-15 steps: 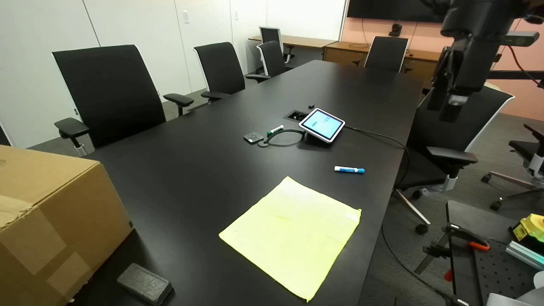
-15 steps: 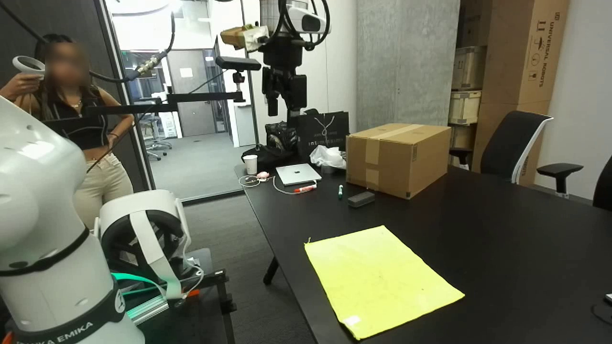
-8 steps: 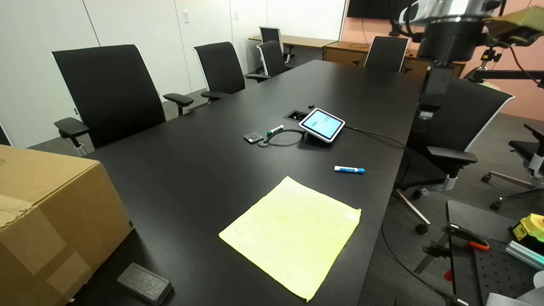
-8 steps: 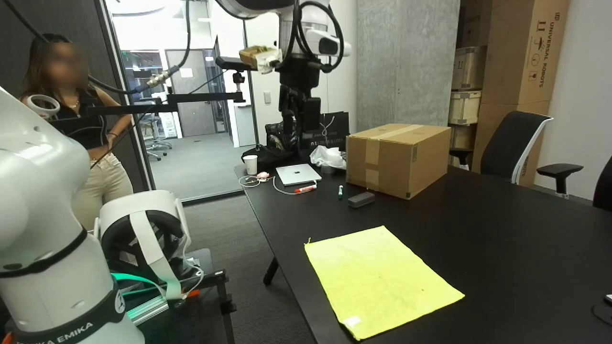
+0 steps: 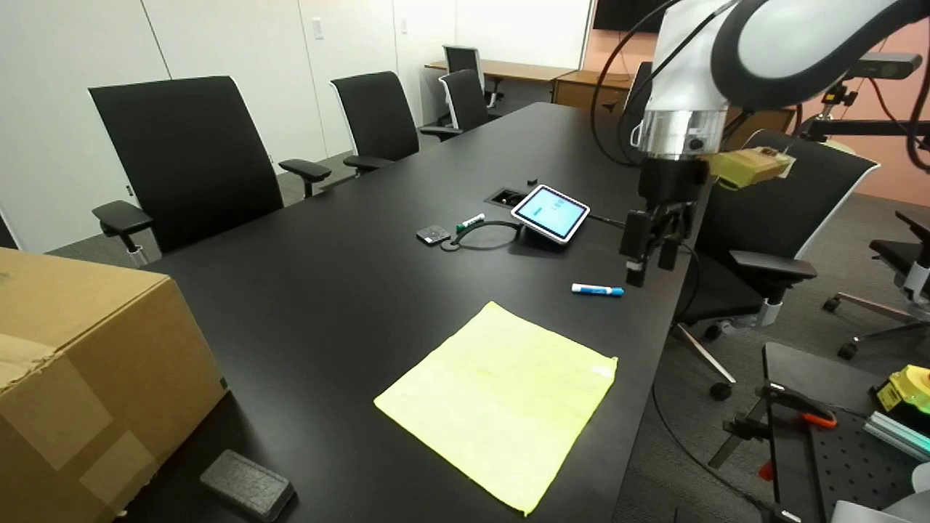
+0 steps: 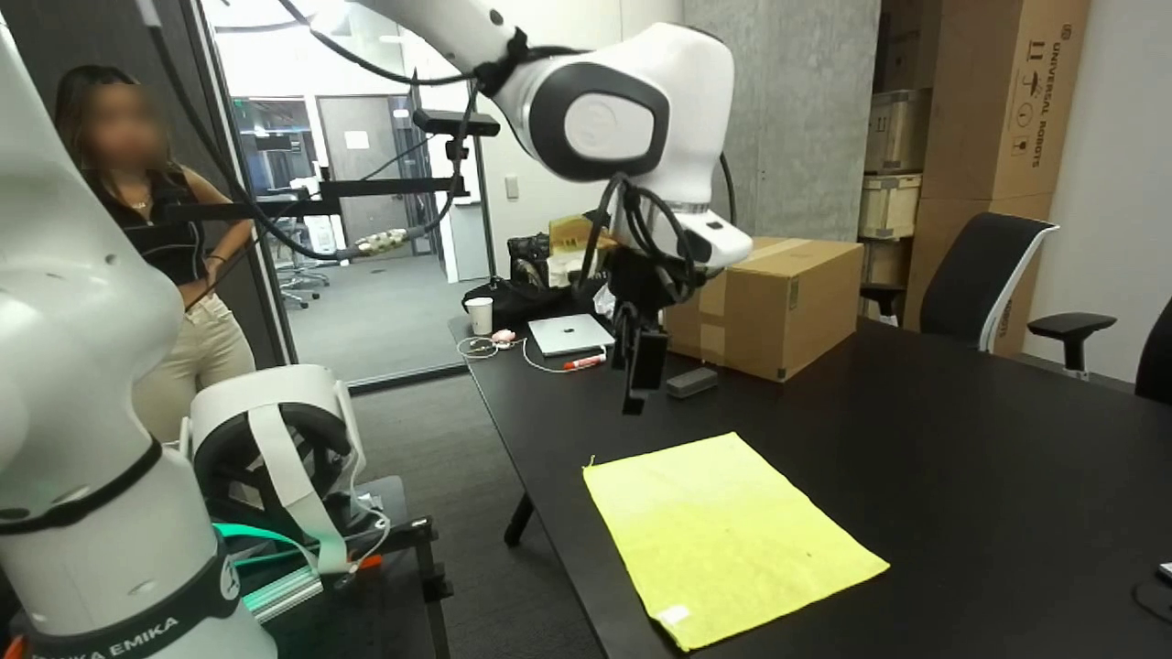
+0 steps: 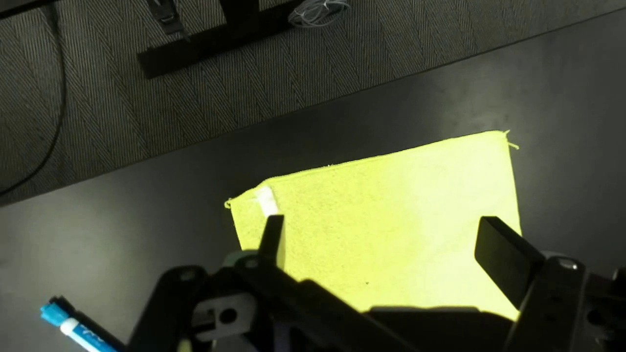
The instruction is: Fold the towel in half
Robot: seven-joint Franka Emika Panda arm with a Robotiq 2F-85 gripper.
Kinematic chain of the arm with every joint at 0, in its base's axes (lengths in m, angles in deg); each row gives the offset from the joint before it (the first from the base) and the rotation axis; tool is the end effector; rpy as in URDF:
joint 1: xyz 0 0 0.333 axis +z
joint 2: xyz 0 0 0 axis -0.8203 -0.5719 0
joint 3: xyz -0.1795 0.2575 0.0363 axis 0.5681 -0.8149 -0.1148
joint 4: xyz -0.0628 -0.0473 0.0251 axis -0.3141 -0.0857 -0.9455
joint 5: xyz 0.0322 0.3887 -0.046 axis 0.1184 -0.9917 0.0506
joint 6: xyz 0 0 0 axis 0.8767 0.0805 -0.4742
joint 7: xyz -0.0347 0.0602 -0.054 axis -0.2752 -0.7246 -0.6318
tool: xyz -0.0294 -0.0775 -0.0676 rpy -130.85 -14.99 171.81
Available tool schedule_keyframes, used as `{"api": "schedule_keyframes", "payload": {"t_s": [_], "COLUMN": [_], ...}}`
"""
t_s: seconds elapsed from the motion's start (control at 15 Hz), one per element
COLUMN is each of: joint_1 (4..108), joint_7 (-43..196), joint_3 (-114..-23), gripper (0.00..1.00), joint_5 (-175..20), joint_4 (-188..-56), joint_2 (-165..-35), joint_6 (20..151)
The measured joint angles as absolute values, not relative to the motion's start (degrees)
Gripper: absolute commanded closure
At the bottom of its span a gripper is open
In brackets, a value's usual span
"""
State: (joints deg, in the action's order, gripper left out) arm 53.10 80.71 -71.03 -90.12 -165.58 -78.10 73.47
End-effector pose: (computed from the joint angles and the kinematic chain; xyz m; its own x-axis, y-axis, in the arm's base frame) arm 0.4701 -0.0186 0.3497 0.9415 -0.2941 -0.1645 -0.3132 -0.9439 -0.1049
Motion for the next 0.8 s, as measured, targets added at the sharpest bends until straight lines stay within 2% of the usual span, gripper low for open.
{"api": "schedule_keyframes", "payload": {"t_s": [0.8], "joint_1": [55.3], "joint_7": [106.8], "joint_3": [-69.3], "gripper": [0.0], "joint_5": [-89.8], "joint_4": [-165.1], "joint_2": [-99.3], "joint_6": [92.9]}}
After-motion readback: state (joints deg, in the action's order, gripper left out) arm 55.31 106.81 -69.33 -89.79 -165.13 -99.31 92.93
